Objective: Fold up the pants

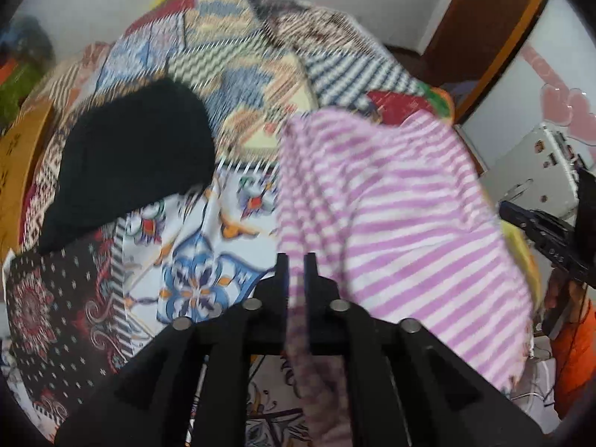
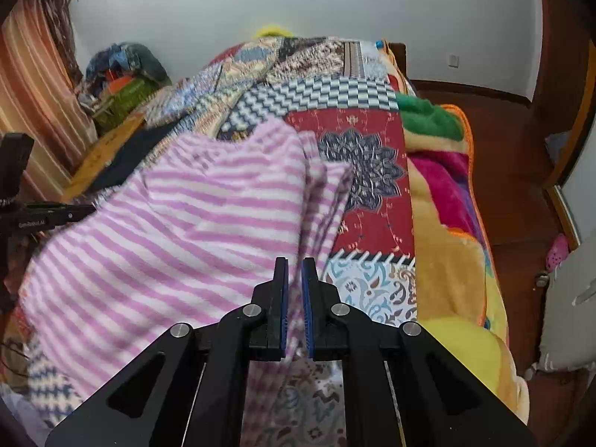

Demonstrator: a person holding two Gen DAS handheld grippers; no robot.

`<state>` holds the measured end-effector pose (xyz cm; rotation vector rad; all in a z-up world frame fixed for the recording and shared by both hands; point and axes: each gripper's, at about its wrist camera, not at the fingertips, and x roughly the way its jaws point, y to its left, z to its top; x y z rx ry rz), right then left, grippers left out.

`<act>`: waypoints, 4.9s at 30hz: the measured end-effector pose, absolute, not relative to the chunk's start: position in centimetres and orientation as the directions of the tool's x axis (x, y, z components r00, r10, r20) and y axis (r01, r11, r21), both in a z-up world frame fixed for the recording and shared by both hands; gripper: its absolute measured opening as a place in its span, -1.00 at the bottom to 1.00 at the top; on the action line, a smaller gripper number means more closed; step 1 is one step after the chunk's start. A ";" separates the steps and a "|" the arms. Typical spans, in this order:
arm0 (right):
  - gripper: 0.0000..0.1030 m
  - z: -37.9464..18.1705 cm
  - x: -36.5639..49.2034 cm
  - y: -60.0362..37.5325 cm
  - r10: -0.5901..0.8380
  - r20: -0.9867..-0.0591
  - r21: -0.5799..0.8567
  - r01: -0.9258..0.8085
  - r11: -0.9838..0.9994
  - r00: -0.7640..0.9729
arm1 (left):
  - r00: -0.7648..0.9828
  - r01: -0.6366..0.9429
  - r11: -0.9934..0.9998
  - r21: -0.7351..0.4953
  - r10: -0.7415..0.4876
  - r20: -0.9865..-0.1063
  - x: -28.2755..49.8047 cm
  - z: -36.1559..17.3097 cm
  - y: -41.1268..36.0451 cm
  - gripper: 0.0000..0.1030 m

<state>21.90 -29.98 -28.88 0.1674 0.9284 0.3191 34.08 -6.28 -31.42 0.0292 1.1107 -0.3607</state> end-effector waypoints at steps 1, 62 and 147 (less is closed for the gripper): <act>-0.56 -28.6 22.1 -30.0 0.343 -0.753 0.283 -0.195 0.939 0.562 | 0.403 0.305 0.939 -0.156 -0.276 -0.873 34.2 -30.9 -6.6 -0.65; 0.38 -33.5 24.1 -30.5 0.525 -0.780 0.499 -0.168 0.850 0.339 | 0.144 0.281 0.881 -0.380 -0.430 -0.891 36.8 -36.0 -7.8 0.75; -0.58 -30.2 48.2 0.3 0.621 -0.671 0.375 -0.537 0.756 0.406 | 0.499 -0.053 0.962 -0.267 -0.206 -0.842 56.5 -36.0 21.6 -0.53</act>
